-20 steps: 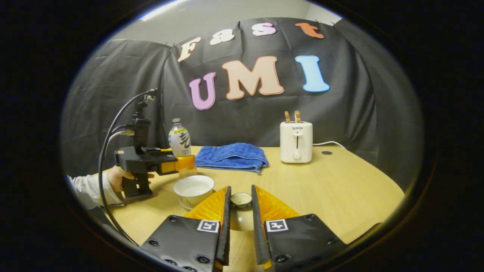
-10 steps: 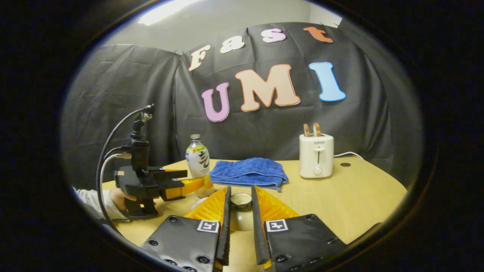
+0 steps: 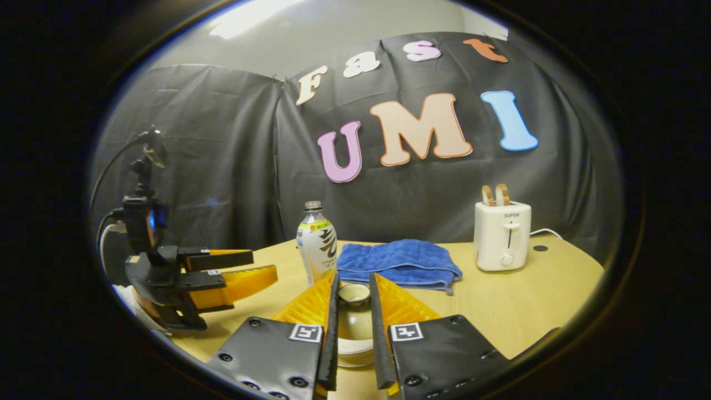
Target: Open the teacup lid with one hand, grasp the water bottle and pour water into the teacup with the other hand; after pouring, place the water bottle on the coaster and then close the teacup lid.
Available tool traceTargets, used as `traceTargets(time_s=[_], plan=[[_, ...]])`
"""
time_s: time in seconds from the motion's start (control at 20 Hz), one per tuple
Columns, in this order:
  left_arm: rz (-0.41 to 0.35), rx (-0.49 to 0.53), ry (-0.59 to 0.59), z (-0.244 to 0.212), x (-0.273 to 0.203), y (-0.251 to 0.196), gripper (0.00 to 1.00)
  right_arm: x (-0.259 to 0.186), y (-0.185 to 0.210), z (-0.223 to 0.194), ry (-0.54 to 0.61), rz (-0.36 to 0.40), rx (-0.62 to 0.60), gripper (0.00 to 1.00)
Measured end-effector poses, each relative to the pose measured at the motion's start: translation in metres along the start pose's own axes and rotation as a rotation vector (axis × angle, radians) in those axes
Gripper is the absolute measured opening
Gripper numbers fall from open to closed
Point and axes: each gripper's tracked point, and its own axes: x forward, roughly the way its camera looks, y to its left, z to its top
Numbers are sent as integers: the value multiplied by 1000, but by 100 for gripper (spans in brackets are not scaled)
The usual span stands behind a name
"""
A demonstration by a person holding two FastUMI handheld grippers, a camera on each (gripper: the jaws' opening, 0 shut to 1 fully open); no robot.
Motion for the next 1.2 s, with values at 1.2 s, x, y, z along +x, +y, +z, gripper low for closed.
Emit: traceTargets(time_s=[1.2], plan=[[16,-96,-33,-8,-39,-3,96,-1,6,-27,37,-61,-46,58]])
